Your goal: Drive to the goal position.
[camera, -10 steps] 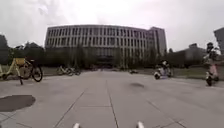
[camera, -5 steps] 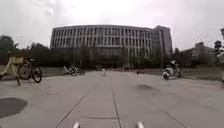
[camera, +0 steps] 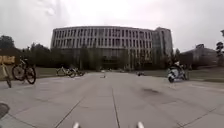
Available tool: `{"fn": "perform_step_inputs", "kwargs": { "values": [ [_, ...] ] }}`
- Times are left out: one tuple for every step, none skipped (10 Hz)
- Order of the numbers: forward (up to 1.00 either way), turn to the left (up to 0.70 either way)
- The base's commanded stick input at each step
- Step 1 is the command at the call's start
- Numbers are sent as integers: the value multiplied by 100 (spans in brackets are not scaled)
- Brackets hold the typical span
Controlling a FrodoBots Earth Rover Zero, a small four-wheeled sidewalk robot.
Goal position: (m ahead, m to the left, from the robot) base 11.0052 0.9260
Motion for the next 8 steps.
{"fn": "perform_step_inputs", "kwargs": {
  "values": [
    [85,0],
    [85,0],
    [85,0],
    [85,0],
    [85,0],
    [85,0],
    [85,0],
    [85,-3]
  ]
}}
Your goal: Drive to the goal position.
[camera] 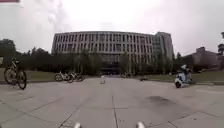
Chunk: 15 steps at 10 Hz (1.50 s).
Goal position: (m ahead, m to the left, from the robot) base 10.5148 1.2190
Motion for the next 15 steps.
{"fn": "perform_step_inputs", "kwargs": {
  "values": [
    [85,-17],
    [85,-28],
    [85,-17],
    [85,0],
    [85,0],
    [85,0],
    [85,0],
    [85,0],
    [85,0],
    [85,0],
    [85,0],
    [85,0],
    [85,0],
    [85,0],
    [85,0]
  ]
}}
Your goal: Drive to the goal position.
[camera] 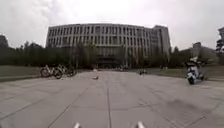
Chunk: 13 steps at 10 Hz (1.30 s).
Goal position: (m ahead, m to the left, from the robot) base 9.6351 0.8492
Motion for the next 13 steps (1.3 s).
{"fn": "perform_step_inputs", "kwargs": {
  "values": [
    [85,0],
    [85,0],
    [85,0],
    [85,0],
    [85,0],
    [85,0],
    [85,0],
    [85,0],
    [85,0],
    [85,0],
    [85,0],
    [85,0],
    [85,0]
  ]
}}
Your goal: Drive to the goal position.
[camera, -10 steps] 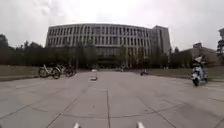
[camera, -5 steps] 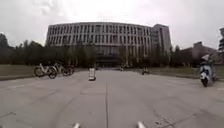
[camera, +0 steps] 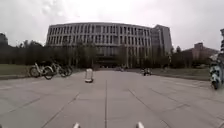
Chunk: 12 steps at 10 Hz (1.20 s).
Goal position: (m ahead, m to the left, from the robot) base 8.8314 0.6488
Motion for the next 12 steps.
{"fn": "perform_step_inputs", "kwargs": {
  "values": [
    [85,0],
    [85,0],
    [85,0],
    [85,0],
    [85,0],
    [85,0],
    [85,0],
    [85,0],
    [85,0],
    [85,0],
    [85,0],
    [85,0]
  ]
}}
